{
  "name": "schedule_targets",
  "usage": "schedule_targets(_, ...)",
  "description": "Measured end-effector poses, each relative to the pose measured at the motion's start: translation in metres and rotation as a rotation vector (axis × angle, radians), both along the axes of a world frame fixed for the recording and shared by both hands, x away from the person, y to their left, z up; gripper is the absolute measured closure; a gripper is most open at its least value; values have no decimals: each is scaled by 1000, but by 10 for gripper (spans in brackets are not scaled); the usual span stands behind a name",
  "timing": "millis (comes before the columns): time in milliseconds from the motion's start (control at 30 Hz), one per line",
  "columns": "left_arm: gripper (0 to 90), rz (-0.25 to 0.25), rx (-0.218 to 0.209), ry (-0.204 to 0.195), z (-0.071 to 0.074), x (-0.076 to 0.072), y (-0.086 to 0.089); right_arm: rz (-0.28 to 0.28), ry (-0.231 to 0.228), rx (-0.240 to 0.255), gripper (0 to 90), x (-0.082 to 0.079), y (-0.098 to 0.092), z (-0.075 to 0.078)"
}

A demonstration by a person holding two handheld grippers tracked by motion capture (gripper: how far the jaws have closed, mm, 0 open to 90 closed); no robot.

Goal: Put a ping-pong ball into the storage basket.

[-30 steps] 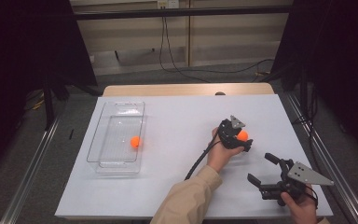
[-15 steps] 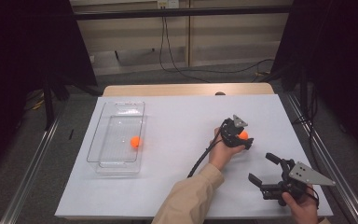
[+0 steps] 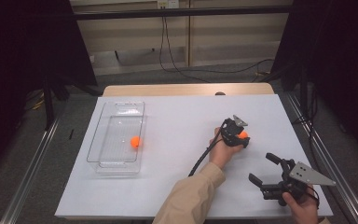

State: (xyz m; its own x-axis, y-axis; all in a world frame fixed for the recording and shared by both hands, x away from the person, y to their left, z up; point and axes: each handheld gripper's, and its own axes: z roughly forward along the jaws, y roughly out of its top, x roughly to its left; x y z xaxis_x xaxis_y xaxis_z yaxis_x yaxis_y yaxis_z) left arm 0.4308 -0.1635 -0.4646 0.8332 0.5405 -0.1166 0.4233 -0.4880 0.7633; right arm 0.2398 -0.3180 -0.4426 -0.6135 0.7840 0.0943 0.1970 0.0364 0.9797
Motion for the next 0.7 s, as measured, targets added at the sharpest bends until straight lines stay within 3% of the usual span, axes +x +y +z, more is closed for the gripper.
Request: schedule_targets(700, 511, -17, -72, 36, 14, -9, 29, 1, -2, -8, 13, 0, 1, -1)
